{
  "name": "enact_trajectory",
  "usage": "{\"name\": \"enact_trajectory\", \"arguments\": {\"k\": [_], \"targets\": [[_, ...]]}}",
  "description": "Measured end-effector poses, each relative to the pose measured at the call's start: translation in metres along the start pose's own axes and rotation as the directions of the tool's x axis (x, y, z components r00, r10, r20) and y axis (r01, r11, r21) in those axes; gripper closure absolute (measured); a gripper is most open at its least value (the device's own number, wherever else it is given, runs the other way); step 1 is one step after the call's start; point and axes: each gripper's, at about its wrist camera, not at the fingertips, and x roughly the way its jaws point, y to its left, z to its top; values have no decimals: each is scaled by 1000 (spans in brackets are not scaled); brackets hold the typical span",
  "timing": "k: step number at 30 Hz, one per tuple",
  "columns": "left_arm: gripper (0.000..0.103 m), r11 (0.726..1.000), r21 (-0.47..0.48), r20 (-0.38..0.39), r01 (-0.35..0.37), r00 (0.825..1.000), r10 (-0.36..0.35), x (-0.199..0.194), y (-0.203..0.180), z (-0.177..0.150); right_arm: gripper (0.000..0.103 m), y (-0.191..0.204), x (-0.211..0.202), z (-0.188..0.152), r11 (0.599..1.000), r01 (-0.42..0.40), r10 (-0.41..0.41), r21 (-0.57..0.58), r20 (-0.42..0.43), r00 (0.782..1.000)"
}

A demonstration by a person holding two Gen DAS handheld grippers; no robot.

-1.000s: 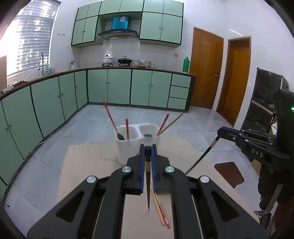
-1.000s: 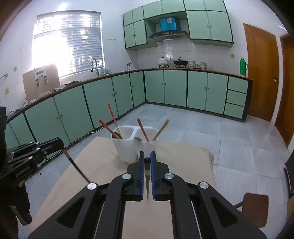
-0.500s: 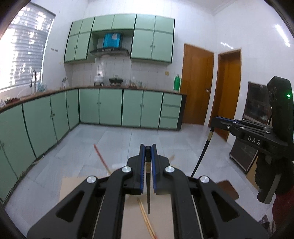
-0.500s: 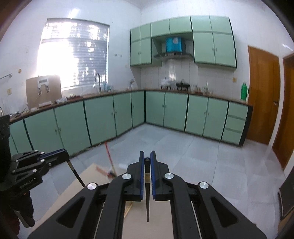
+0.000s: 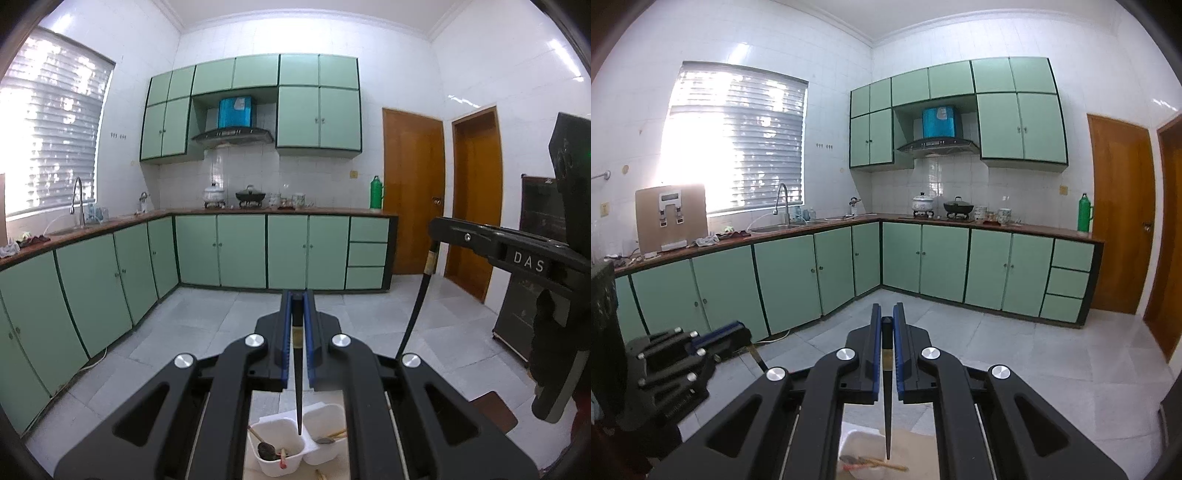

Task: Organize utensils
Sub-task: 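Lift both black chopsticks over the white holder and lower them in, then open both tools and withdraw them from the holder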

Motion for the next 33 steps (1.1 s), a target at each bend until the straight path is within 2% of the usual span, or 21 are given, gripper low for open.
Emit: {"name": "enact_trajectory", "arguments": {"k": [10,19,22,23,24,25,28,33], "targets": [[97,999,-41,-115,-7,993,2,53,27,-32,97,2,68,-48,1000,-16,17,9,-112,994],[96,999,-39,-181,-11,983,3,66,34,-47,96,5,86,-76,1000,-30,29,-2,-206,978],[91,999,-40,-174,-13,985,6,61,35,-45,85,1,79,-75,1000,-14,14,3,-197,980],[83,999,-37,-167,-17,986,11,59,36,-43,77,-1,75,-74,1000,-9,11,9,-190,982],[70,999,-36,-157,-25,987,19,53,37,-40,72,-3,71,-73,1000,-4,6,12,-184,983],[66,999,-37,-151,-26,988,21,50,36,-39,65,-6,66,-72,1000,8,-6,15,-174,985],[65,999,-27,-126,-31,992,27,32,33,-37,54,-10,48,-72,999,25,-21,24,-154,988],[57,999,-19,-92,-34,995,32,-9,27,-47,42,-15,8,-80,998,49,-44,37,-115,992]]}}
